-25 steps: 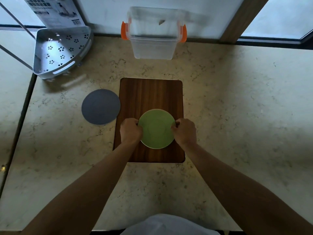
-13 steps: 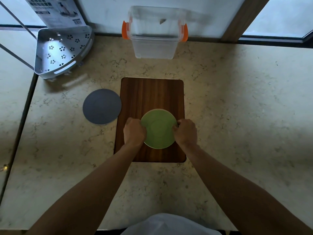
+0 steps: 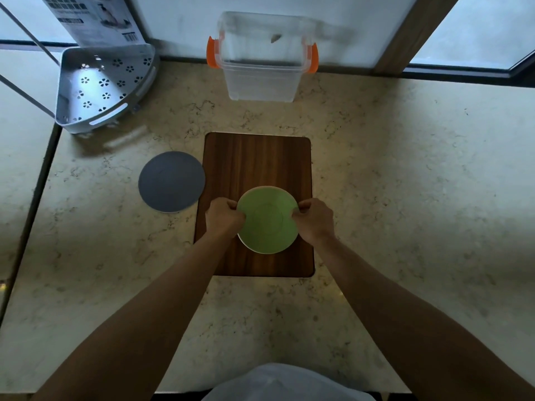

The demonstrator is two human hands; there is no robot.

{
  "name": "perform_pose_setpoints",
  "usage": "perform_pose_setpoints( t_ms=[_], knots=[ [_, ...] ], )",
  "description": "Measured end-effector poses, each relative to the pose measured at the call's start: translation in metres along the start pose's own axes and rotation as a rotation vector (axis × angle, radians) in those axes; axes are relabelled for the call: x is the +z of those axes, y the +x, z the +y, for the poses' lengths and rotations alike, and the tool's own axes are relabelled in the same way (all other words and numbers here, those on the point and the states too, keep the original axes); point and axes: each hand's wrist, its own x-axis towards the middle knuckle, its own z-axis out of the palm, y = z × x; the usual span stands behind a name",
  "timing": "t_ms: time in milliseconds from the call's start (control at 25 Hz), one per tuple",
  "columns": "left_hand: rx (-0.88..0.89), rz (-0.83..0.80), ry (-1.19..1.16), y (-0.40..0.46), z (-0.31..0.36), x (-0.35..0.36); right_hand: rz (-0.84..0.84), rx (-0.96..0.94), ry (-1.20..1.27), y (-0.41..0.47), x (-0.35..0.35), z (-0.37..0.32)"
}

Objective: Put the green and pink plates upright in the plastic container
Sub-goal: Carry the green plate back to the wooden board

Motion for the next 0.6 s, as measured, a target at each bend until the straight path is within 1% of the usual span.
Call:
perform_pose_setpoints(
  t_ms=[240, 360, 520, 600],
  knots=[
    [-0.031, 0.004, -0.112, -0.003, -0.007, -0.041, -0.059, -0.099, 0.016, -0.004, 0.012, -0.031],
    [-0.060, 0.091, -0.142, 0.007, -0.021, -0.078, -0.126, -0.141, 0.055, -0.009, 0.036, -0.060],
    [-0.093, 0.202, -0.178, 0.021, -0.033, -0.122, -0.150, -0.203, 0.029, -0.010, 0.071, -0.103],
    [-0.098, 0.235, -0.159, 0.032, -0.038, -0.144, -0.162, -0.212, 0.031, -0.006, 0.090, -0.123]
  ],
)
